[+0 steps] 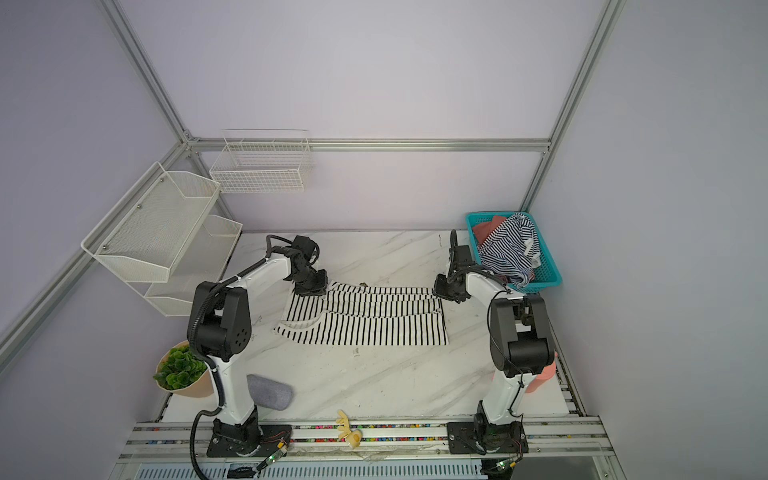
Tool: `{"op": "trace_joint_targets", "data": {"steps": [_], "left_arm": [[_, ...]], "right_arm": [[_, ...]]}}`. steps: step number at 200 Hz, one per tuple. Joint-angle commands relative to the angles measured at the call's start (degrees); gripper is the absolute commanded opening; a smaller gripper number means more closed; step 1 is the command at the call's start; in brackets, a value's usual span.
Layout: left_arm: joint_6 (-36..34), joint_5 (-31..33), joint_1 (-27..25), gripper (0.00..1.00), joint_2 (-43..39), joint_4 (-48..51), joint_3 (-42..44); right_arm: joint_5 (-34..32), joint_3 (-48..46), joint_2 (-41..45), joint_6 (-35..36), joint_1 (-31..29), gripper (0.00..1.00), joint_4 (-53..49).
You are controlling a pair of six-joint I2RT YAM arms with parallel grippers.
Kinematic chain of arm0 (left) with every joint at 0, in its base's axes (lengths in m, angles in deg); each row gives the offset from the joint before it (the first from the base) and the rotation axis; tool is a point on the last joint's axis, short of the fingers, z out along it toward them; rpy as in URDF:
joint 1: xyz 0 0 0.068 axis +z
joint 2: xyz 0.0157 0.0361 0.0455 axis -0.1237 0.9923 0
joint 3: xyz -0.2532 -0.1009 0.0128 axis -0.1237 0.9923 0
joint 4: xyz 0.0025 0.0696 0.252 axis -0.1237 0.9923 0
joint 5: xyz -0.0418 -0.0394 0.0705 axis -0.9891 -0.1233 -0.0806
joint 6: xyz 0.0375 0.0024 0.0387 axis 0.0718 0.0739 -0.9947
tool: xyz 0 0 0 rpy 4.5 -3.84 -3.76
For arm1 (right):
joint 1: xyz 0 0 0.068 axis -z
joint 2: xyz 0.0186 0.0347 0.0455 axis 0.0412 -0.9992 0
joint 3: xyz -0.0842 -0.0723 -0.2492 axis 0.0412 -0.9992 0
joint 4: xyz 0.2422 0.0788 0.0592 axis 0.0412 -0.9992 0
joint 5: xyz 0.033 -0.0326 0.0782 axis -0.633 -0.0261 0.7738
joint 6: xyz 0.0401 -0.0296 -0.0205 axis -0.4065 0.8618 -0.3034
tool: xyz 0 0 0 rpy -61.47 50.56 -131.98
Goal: Fold and stack the tank tops
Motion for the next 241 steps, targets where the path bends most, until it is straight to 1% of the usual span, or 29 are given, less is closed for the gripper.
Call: {"op": "trace_joint_targets", "data": {"steps": [1,30,38,43,47,61,67,74,94,106,127,147,171,177,195,205,213,231,241], "left_arm": [[1.3,0.9,-0.1,0.19,-4.7,-2.2,4.0],[2.1,2.9,0.0,0.28,-7.9,-2.1,5.9],[2.3,3.6,0.0,0.31,-8.3,-2.0,5.2],[2.4,4.1,0.0,0.33,-8.4,-1.9,4.6],[2.5,4.3,0.0,0.34,-8.4,-1.8,3.8],[2.8,4.2,0.0,0.36,-7.1,-1.3,0.1],[2.9,3.5,0.0,0.36,-6.0,-1.1,-1.7],[3.1,2.0,0.0,0.37,-4.6,-1.0,-4.0],[3.5,-2.5,0.0,0.36,0.3,-0.9,-9.7],[3.6,-4.1,0.0,0.36,2.9,-0.7,-12.4],[3.6,-5.9,-0.1,0.36,6.6,-0.6,-15.2],[3.3,-6.2,-0.1,0.36,9.2,-0.1,-16.6],[3.4,-6.9,-0.1,0.36,10.9,0.1,-16.7],[3.5,-7.0,-0.1,0.34,11.0,-0.1,-16.5],[3.7,-7.0,-0.3,0.27,10.5,-0.6,-15.6],[3.8,-7.0,-0.3,0.26,10.0,-1.2,-14.8],[3.7,-7.3,-0.3,0.26,10.0,-1.4,-14.4],[3.8,-8.4,-0.5,0.23,9.9,-1.5,-13.6],[3.6,-8.5,-0.7,0.23,9.9,-1.6,-13.1]], "right_arm": [[-1.3,-2.5,1.6,-0.1,0.2,0.0,0.4],[-1.4,-4.0,1.4,-0.1,0.2,0.0,0.5],[-1.4,-3.9,1.2,0.0,0.2,0.1,0.3],[-1.6,-3.9,1.2,0.0,0.2,0.18,0.2],[-1.7,-3.7,1.3,0.0,0.2,0.22,0.1],[-1.8,-3.5,1.8,-0.2,0.2,0.29,0.4],[-1.8,-3.3,2.0,-0.3,0.2,0.32,0.5],[-1.7,-3.2,2.3,-0.5,0.2,0.33,0.7],[-0.6,-2.7,2.6,-0.9,0.2,0.33,1.6],[0.3,-2.6,2.4,-1.1,0.2,0.33,2.2],[1.4,-2.2,1.3,-1.1,0.2,0.35,2.7],[1.6,-1.9,0.4,-1.2,0.2,0.38,3.2],[2.3,-1.5,-0.2,-1.4,0.2,0.39,3.7],[2.5,-1.4,-0.2,-1.4,0.2,0.38,3.8],[3.1,-1.1,-0.8,-1.5,0.2,0.31,4.2],[3.6,-0.9,-1.3,-1.6,0.2,0.27,4.3],[3.8,-0.8,-1.6,-1.6,0.2,0.26,4.1],[3.8,-0.4,-2.5,-1.4,0.2,0.26,3.4],[3.8,-0.4,-2.9,-1.2,0.2,0.3,3.1]]}}
